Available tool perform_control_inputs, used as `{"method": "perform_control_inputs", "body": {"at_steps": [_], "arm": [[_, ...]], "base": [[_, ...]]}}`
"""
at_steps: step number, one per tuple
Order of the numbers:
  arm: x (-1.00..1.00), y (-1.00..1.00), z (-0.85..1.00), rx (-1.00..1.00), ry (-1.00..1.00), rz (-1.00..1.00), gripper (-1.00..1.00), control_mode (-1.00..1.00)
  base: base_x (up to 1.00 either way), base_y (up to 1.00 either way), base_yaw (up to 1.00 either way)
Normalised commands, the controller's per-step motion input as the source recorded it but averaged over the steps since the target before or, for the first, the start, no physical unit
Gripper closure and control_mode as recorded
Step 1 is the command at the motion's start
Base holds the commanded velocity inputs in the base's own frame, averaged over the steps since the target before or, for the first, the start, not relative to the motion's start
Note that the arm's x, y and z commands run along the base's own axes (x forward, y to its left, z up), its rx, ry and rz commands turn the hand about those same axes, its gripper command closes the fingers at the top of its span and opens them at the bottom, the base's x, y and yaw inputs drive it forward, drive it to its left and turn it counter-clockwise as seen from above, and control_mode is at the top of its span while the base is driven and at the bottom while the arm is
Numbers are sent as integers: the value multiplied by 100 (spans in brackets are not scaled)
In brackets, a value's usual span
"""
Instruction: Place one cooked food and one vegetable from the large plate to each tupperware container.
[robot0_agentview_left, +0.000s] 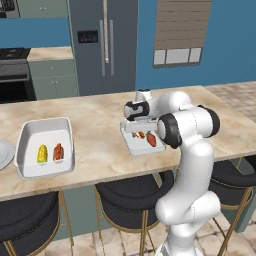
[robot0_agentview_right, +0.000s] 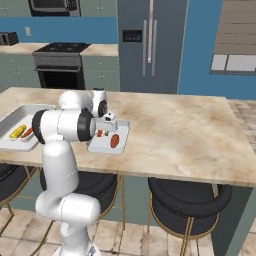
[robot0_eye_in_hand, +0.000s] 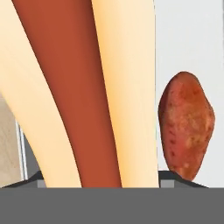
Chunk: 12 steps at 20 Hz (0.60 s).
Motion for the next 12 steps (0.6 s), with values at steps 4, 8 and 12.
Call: {"method": "perform_control_inputs", "body": {"at_steps": [4, 8, 12], "arm": [[0, 4, -21, 0, 0, 3, 100, -100], [4, 0, -36, 0, 0, 0, 100, -100], [1, 0, -27, 0, 0, 0, 100, -100]], "base": [[0, 0, 0], [0, 0, 0], [0, 0, 0]]}}
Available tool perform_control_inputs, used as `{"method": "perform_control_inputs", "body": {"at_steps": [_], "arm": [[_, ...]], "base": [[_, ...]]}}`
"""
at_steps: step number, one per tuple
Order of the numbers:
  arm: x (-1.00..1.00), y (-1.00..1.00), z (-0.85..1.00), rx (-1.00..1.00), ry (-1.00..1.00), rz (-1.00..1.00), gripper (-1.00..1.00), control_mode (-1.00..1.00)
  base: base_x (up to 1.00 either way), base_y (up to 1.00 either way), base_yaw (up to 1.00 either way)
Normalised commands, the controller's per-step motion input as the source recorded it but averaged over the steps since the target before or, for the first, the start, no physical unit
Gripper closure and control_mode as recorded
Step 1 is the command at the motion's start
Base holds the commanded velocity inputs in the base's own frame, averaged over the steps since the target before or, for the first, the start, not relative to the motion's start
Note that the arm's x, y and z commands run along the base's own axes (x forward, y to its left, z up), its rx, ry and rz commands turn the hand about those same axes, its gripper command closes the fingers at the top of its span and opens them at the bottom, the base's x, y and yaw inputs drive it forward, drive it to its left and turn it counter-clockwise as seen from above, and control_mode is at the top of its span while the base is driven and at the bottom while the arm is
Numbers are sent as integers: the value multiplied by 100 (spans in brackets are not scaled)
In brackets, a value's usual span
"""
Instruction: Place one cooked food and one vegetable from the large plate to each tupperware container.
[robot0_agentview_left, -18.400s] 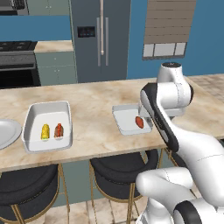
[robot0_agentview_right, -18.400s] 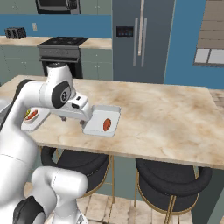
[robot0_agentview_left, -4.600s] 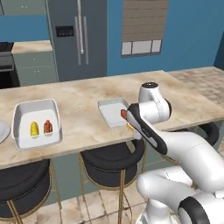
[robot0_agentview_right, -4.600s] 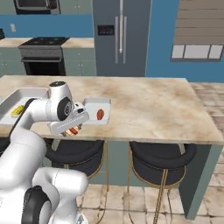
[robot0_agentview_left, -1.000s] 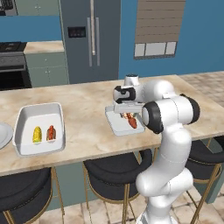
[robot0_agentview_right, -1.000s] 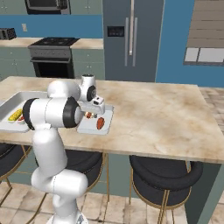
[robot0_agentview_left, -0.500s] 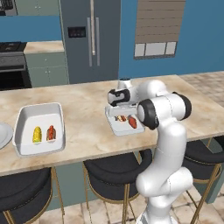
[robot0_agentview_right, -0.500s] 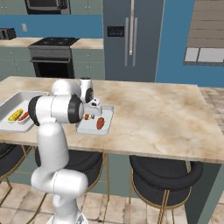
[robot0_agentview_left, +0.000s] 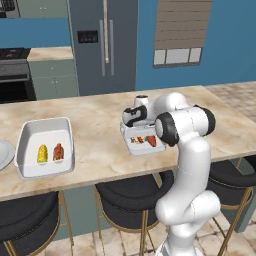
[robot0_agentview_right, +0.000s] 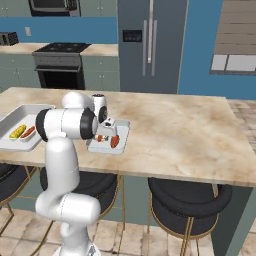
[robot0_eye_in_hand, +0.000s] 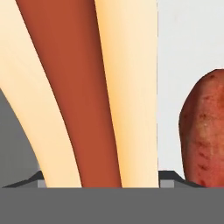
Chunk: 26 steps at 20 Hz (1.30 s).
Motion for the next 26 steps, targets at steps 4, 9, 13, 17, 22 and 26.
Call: {"method": "perform_control_inputs", "body": {"at_steps": [4, 9, 13, 17, 22, 26], "arm": [[0, 0, -2, 0, 0, 0, 100, -100], [0, 0, 2, 0, 0, 0, -100, -100], [0, 0, 3, 0, 0, 0, -100, -100], [0, 0, 0, 0, 0, 0, -100, -100], [0, 0, 1, -1, 0, 0, -100, -100], [-6, 0, 31, 0, 0, 0, -100, -100]], "base": [[0, 0, 0], [0, 0, 0], [0, 0, 0], [0, 0, 0], [0, 0, 0], [0, 0, 0]]}}
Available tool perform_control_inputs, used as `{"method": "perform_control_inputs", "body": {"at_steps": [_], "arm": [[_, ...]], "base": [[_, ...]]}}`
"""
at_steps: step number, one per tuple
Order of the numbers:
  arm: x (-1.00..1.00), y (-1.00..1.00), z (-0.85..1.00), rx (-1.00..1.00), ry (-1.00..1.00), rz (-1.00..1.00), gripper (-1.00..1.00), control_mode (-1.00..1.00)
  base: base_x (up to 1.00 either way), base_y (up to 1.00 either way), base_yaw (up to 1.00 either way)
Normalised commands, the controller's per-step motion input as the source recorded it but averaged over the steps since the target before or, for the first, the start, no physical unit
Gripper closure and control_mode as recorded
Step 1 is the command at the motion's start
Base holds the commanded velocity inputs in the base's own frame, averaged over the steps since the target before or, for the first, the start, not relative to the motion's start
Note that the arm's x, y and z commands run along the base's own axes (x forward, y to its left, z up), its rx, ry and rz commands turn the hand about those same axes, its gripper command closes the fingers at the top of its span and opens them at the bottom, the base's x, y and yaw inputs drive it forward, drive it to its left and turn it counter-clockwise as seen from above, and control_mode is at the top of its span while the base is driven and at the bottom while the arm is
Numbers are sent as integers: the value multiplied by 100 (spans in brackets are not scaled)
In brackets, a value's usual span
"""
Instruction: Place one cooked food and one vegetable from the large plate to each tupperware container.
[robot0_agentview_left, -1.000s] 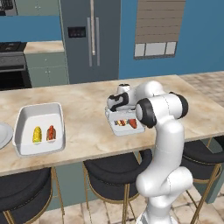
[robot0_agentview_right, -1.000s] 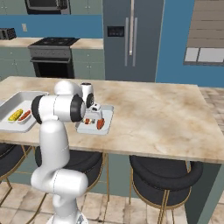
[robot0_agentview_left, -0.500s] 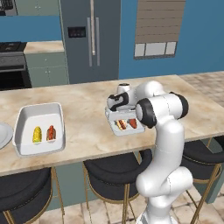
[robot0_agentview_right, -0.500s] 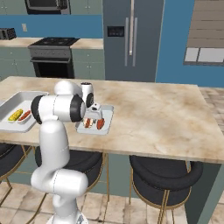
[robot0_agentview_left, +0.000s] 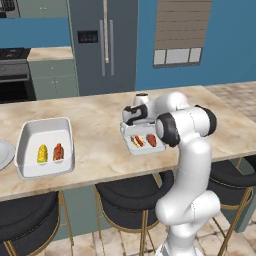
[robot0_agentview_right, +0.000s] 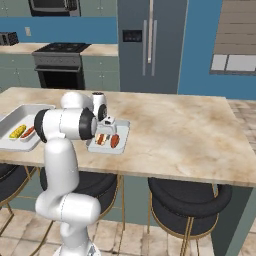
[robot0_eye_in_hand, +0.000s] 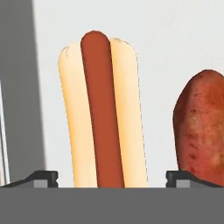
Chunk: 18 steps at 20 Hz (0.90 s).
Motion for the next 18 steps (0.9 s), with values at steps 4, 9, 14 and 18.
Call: {"method": "perform_control_inputs", "body": {"at_steps": [4, 9, 14, 18], "arm": [[-21, 0, 60, -1, -3, 0, -100, -100], [-53, 0, 71, 0, -15, 0, -100, -100], [-95, 0, 74, 0, -36, 0, -100, -100], [-100, 0, 78, 0, -44, 1, -100, -100]], "base": [[0, 0, 0], [0, 0, 0], [0, 0, 0], [0, 0, 0]]}}
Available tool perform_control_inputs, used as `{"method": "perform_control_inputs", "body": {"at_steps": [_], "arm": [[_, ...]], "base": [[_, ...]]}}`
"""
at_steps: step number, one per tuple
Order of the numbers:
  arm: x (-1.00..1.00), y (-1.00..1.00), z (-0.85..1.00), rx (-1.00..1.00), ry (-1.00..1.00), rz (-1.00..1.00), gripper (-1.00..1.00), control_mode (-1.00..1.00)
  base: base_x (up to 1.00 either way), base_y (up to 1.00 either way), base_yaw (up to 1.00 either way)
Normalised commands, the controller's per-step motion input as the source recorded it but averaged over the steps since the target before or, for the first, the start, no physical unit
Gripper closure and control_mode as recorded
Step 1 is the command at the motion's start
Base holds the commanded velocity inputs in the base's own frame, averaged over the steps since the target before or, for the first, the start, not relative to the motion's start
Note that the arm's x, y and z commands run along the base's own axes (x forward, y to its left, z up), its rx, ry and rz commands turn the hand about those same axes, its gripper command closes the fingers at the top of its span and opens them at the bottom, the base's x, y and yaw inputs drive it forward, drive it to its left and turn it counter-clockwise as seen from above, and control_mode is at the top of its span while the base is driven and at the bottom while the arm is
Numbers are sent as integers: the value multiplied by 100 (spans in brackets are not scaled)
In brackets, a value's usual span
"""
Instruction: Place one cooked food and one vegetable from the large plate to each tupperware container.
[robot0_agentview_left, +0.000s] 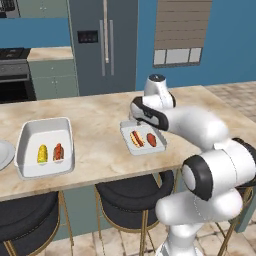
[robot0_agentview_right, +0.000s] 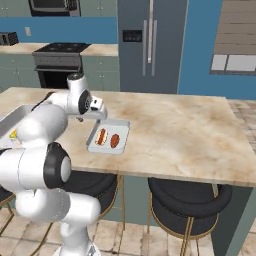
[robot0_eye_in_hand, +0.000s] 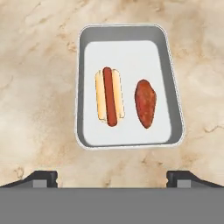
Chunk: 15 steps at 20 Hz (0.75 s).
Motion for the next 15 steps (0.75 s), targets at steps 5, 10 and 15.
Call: {"method": "perform_control_inputs", "body": {"at_steps": [5, 10, 15], "arm": [[-100, 1, 79, 0, -45, 0, -100, -100], [-97, 24, 87, -5, -40, 2, -100, -100], [-8, 70, 75, -20, 0, 2, -100, -100]], "base": [[0, 0, 0], [0, 0, 0], [0, 0, 0]]}}
